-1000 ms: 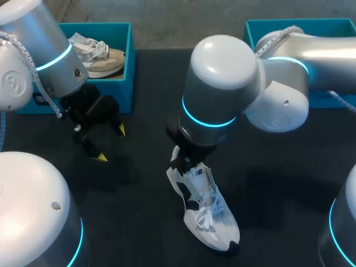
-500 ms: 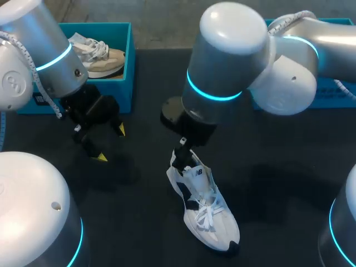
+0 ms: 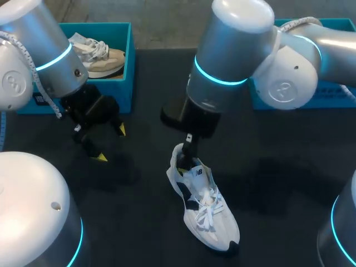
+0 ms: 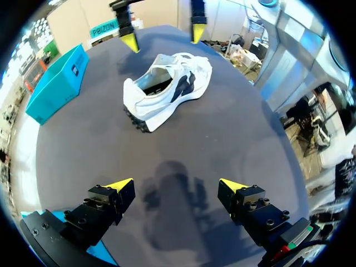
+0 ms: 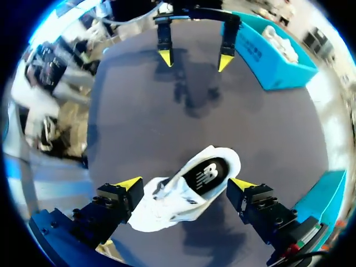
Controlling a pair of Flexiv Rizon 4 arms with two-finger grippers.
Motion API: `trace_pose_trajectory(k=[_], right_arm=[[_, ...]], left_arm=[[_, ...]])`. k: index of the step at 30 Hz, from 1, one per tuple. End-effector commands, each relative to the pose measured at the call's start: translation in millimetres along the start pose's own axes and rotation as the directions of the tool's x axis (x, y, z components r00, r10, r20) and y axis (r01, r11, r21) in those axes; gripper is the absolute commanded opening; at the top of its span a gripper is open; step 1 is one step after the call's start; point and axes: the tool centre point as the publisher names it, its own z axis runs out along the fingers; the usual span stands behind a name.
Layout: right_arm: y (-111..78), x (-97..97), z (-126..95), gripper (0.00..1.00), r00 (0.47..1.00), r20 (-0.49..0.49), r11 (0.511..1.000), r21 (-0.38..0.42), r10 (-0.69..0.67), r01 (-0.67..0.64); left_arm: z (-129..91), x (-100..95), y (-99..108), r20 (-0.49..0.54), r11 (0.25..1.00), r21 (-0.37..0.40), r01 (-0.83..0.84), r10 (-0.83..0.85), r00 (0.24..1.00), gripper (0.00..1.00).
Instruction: Take the shoe out of the shoebox, open the shoe tongue, remove and reinsert the insole, then place the shoe into the shoebox
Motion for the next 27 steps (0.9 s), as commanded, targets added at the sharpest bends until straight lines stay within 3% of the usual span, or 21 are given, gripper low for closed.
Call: trace_pose_trajectory(k=[1, 14, 17, 27], right_arm=[[7.7, -4.8, 2.9, 1.00, 0.993, 0.014, 0.993, 0.015, -0.114, 0.114], [30.8, -30.6, 14.8, 1.00, 0.944, 0.001, 0.942, 0.054, -0.331, 0.330], [36.6, -32.7, 19.1, 1.00, 0.879, -0.005, 0.876, 0.074, -0.478, 0.477], [36.6, -32.7, 19.1, 1.00, 0.879, -0.005, 0.876, 0.074, -0.478, 0.477]], left_arm=[[-6.2, -3.0, 5.1, -0.012, 0.999, 0.008, -0.050, 0.050, 0.999, 1.00], [-17.8, -4.0, 30.6, -0.074, 0.969, -0.023, -0.246, 0.243, 0.967, 1.00], [-22.6, -1.9, 36.0, -0.098, 0.949, -0.026, -0.313, 0.309, 0.946, 1.00], [-22.6, -1.9, 36.0, -0.098, 0.949, -0.026, -0.313, 0.309, 0.946, 1.00]])
